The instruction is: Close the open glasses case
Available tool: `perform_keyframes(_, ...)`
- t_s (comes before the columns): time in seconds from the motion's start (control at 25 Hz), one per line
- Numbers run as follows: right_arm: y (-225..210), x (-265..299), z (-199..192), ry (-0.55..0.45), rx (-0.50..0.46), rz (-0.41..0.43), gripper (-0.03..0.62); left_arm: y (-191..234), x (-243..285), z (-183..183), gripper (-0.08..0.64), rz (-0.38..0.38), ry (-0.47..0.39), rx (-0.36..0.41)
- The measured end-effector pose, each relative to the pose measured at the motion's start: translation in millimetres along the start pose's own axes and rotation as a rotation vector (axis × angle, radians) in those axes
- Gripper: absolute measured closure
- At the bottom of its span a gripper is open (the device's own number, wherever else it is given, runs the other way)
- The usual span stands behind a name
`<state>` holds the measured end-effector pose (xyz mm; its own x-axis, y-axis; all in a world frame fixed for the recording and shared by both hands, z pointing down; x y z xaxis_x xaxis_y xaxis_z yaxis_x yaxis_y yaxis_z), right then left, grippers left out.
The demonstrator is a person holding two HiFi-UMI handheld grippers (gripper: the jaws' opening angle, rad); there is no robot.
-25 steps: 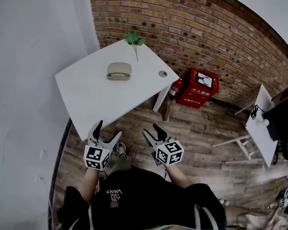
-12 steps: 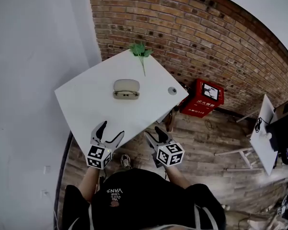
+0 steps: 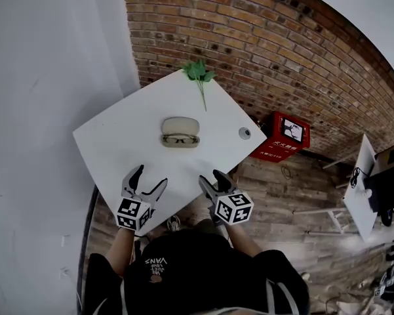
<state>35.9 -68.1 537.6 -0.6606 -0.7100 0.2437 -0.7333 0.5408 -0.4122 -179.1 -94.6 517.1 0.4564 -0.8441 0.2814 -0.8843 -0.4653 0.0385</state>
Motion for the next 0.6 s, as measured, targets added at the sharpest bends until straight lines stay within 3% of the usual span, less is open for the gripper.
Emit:
perform_keyframes(0.2, -12.7, 18.8, -0.8, 0.037, 0.0, 0.014, 0.36, 9.7, 15.5, -7.7, 0.178, 0.005, 0.021, -0.008)
perform_keyframes(0.4, -35.4, 35.1, 2.9, 0.074, -0.002, 0.051, 0.359, 11.5, 36.0, -7.0, 0.116, 0.02, 0.052, -0.009)
perform_keyframes(0.6, -56.4, 58.3, 10.4, 0.17, -0.079, 0.122, 0.36, 16.2, 58.0, 0.1, 0.083, 0.068, 0.063, -0.02)
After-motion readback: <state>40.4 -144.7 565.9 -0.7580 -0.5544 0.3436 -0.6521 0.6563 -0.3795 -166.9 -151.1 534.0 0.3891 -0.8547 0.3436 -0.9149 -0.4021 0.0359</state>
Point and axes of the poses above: the fingertips, and each gripper's own axes: x forward along the fingers, y to its left, z out of its top, the point moved 4 cm from there along -x, backward along the fingers, and after that the axes turned 15 degrees about z, right-handed, at the moved point
